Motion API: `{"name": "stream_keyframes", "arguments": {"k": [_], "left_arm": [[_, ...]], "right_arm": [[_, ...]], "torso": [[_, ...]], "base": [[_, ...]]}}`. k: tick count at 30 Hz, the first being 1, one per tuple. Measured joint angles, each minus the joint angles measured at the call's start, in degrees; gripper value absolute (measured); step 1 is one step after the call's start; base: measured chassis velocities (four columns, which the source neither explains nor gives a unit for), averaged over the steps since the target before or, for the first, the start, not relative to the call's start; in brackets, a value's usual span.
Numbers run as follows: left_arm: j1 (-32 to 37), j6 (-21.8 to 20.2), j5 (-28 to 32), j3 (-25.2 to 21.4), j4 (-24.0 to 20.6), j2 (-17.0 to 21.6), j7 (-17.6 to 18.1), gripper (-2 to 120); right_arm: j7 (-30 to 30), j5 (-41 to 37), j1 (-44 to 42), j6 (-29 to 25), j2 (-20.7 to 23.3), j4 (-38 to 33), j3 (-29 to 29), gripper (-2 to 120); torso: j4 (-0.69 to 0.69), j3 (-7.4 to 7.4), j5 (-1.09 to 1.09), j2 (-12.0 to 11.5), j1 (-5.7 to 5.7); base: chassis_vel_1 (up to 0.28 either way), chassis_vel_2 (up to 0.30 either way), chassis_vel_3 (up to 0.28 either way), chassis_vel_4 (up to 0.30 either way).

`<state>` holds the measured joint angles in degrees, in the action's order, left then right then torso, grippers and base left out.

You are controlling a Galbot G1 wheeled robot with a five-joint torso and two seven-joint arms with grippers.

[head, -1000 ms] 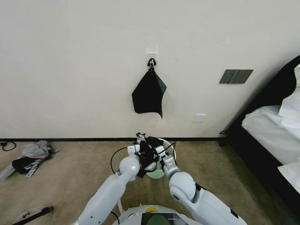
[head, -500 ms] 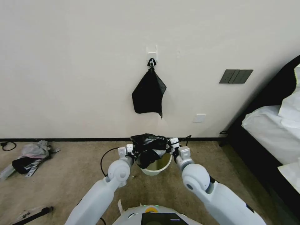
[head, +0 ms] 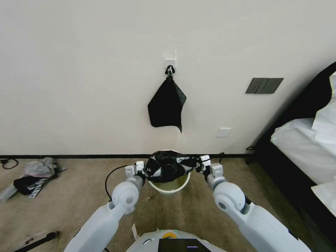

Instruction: Place a trash bag onto the trash bin.

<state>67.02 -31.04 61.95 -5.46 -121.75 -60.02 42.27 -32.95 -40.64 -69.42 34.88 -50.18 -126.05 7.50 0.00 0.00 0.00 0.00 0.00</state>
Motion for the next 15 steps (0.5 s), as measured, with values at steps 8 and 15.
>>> {"name": "stream_keyframes", "arguments": {"k": [8, 15], "left_arm": [[0.38, 0.19, 0.98, -0.91, -0.95, 1.0, -0.35, 1], [0.62, -0.36, 1.34, -1.02, -2.19, 1.37, -0.26, 1]], "right_arm": [[0.81, -3.41, -3.13, 1.4, 0.1, -0.14, 2.68, 0], [6.09, 6.66, -4.97, -1.85, 0.58, -2.72, 2.12, 18]], "torso": [[0.0, 0.0, 0.0, 0.0, 0.0], [0.0, 0.0, -0.01, 0.0, 0.0]], "base": [[0.0, 0.0, 0.0, 0.0], [0.0, 0.0, 0.0, 0.0]]}}
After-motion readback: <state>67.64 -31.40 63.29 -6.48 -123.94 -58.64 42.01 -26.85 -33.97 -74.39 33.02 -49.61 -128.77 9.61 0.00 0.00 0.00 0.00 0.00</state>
